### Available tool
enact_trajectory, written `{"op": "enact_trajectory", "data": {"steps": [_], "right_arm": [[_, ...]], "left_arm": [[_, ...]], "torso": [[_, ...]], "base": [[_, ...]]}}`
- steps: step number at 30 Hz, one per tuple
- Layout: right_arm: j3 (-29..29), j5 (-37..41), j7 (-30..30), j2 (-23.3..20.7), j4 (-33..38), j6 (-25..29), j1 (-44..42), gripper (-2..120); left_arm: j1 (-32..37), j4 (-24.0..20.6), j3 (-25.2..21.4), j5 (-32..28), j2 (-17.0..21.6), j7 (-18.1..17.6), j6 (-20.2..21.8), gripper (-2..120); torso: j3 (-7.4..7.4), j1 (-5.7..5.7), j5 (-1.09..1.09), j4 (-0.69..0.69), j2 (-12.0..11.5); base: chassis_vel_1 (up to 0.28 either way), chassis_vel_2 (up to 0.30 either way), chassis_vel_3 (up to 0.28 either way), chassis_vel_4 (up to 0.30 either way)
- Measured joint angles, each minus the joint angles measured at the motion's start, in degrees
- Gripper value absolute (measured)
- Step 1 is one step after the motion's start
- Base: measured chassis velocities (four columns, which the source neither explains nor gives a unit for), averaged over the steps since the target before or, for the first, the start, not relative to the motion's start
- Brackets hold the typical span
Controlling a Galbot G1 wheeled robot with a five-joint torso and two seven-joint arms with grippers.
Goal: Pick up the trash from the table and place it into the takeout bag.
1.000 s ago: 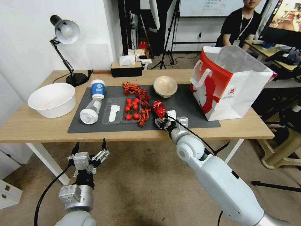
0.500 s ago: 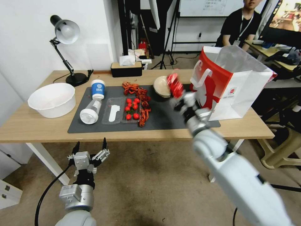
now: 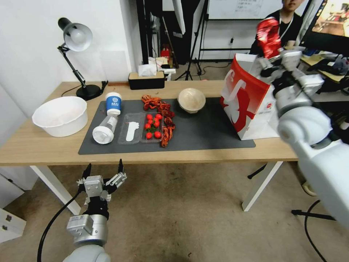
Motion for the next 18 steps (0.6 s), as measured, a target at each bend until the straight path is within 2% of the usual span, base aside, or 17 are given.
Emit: {"op": "enact_trajectory", "data": {"steps": [6,9,10,11,13,14,18], "right_arm": [[-0.1,0.3,-0.3,0.0,-3.9,1.2,0.3,43],[-0.3,0.2,-0.4,0.7,-4.8,1.5,-0.3,57],[-0.3,0.2,-0.4,0.7,-4.8,1.5,-0.3,57],[-0.4,0.1,-0.3,0.8,-4.8,1.5,-0.4,63],[-0.6,-0.7,-0.3,0.9,-4.8,1.4,-0.4,70],[-0.8,-1.4,-0.3,0.9,-4.8,1.4,-0.4,79],[-1.1,-1.6,-0.3,0.9,-4.4,1.4,-0.5,88]], "left_arm": [[0.2,-0.3,0.6,0.2,-0.1,0.4,0.2,100],[0.3,-0.4,0.5,0.2,0.0,0.5,0.2,100],[0.3,-0.4,0.5,0.2,0.0,0.5,0.2,100],[0.4,-0.5,0.3,0.2,0.1,0.4,0.1,100],[0.4,-0.6,0.1,0.1,0.1,0.4,0.0,100],[0.4,-0.9,-0.1,0.0,0.0,0.3,-0.1,100],[0.6,-1.2,-0.2,-0.1,-0.1,0.3,-0.1,100]], "torso": [[0.00,0.00,0.01,0.00,0.0],[0.01,0.00,0.00,0.00,0.0],[0.01,0.00,0.00,0.00,0.0],[0.00,0.00,-0.01,0.01,0.0],[0.00,0.00,-0.01,0.00,0.0],[0.00,0.00,-0.01,0.00,0.0],[0.00,0.00,-0.01,0.00,0.0]], "base": [[0.000,0.000,0.000,0.000],[0.000,0.000,0.000,0.000],[0.000,0.000,0.000,0.000],[0.000,0.000,0.000,0.000],[0.000,0.000,0.000,0.000],[0.000,0.000,0.000,0.000],[0.000,0.000,0.000,0.000]]}}
